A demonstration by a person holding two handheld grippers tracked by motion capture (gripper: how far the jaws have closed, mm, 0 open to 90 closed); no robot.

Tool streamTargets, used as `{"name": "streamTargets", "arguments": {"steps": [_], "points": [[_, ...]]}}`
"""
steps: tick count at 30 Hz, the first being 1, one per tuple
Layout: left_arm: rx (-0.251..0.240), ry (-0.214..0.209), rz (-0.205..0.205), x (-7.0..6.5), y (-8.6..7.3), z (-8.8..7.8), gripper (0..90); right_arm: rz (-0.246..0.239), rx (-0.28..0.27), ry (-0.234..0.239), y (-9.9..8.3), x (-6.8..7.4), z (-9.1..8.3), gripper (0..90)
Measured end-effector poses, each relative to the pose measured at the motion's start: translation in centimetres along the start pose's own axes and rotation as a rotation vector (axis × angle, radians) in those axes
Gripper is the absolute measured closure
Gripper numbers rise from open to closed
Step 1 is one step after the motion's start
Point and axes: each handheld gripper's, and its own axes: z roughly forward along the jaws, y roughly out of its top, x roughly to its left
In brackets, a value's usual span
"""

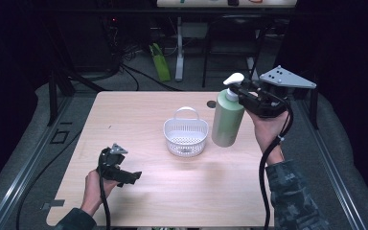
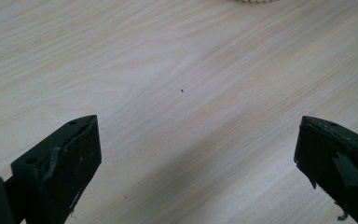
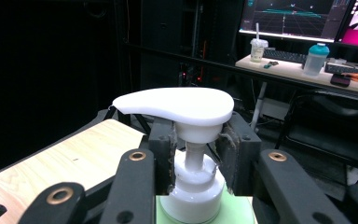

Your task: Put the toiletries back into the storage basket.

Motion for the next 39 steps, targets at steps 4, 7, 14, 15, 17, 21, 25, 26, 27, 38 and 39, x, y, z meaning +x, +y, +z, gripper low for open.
{"name": "streamTargets", "arguments": {"steps": [4, 7, 14, 15, 17, 21, 25, 26, 27, 38, 39], "points": [[0.005, 0.002, 0.002, -0.1, 0.0, 0.2, 1.2, -0.002, -0.006, -0.001, 0.5, 0.1, 0.0, 68.3], [0.006, 0.004, 0.010, -0.2, 0.0, 0.1, 1.3, -0.005, -0.014, 0.001, 0.8, 0.1, 0.1, 68.3], [0.011, 0.017, 0.010, -0.2, 0.0, 0.2, 2.1, -0.006, -0.020, 0.005, 1.2, 0.2, 0.2, 68.3], [0.015, 0.020, 0.012, -0.2, 0.0, 0.2, 2.5, -0.012, -0.018, 0.005, 1.3, 0.2, 0.2, 68.3], [0.014, 0.028, 0.011, -0.2, 0.0, 0.2, 4.0, -0.014, -0.019, 0.004, 1.4, 0.3, 0.2, 68.3], [0.015, 0.048, 0.011, -0.3, 0.2, 0.2, 6.7, -0.015, -0.021, 0.004, 1.6, 0.4, 0.3, 68.3], [0.023, 0.053, 0.007, -0.3, 0.1, 0.3, 6.7, -0.020, -0.018, 0.009, 1.8, 0.5, 0.4, 68.3], [0.025, 0.054, 0.011, -0.3, 0.1, 0.3, 6.9, -0.019, -0.019, 0.009, 1.9, 0.6, 0.5, 68.4], [0.028, 0.057, 0.012, -0.3, 0.1, 0.3, 7.1, -0.022, -0.019, 0.010, 1.9, 0.6, 0.6, 68.3], [0.041, 0.076, 0.021, -0.4, 0.2, 0.5, 7.1, -0.034, -0.035, 0.029, 2.6, 1.3, 1.4, 68.4], [0.038, 0.076, 0.020, -0.4, 0.3, 0.5, 7.1, -0.035, -0.036, 0.032, 2.6, 1.4, 1.5, 68.4]]}}
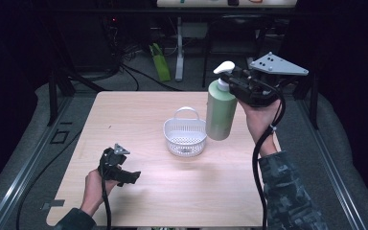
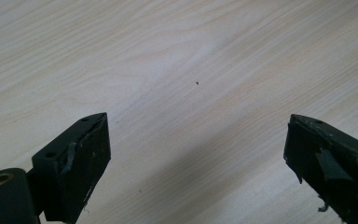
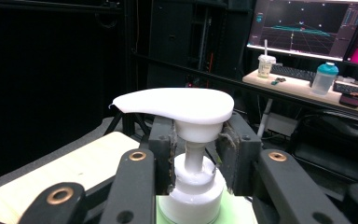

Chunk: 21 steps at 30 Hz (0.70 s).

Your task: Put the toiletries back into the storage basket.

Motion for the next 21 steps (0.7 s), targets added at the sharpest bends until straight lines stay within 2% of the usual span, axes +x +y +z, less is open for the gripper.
{"name": "streamTargets", "arguments": {"steps": [21], "points": [[0.001, -0.010, 0.018, -0.1, 0.2, 0.0, 5.9, -0.019, 0.006, 0.044, 0.7, 1.3, 2.1, 68.4]]}}
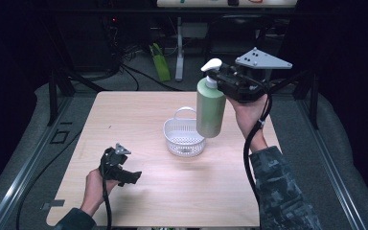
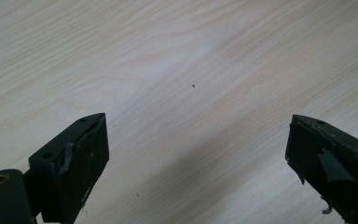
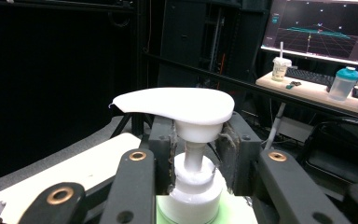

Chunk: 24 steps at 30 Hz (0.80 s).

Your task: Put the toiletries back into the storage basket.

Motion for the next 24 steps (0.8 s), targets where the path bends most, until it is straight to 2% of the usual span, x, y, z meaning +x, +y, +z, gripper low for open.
{"name": "streamTargets", "arguments": {"steps": [24], "points": [[0.000, -0.003, 0.005, -0.1, 0.2, 0.1, 4.9, -0.001, 0.000, 0.028, 0.7, 1.2, 2.0, 68.4]]}}
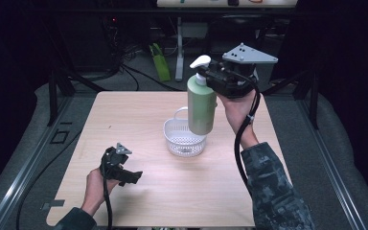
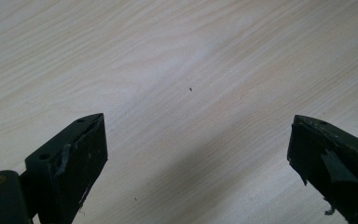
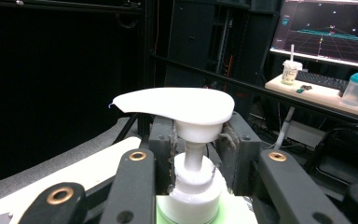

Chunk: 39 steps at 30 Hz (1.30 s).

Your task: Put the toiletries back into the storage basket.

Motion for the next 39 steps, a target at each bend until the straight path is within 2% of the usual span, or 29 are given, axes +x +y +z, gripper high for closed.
{"name": "streamTargets", "arguments": {"steps": [20, 39], "points": [[0.001, 0.003, -0.009, 0.0, 0.0, 0.0, 4.8, 0.007, 0.002, 0.018, 0.0, 0.5, 1.7, 68.4], [0.001, 0.006, -0.010, 0.2, 0.0, -0.1, 4.8, 0.012, 0.032, 0.022, -0.3, 1.0, 3.3, 68.4]]}}
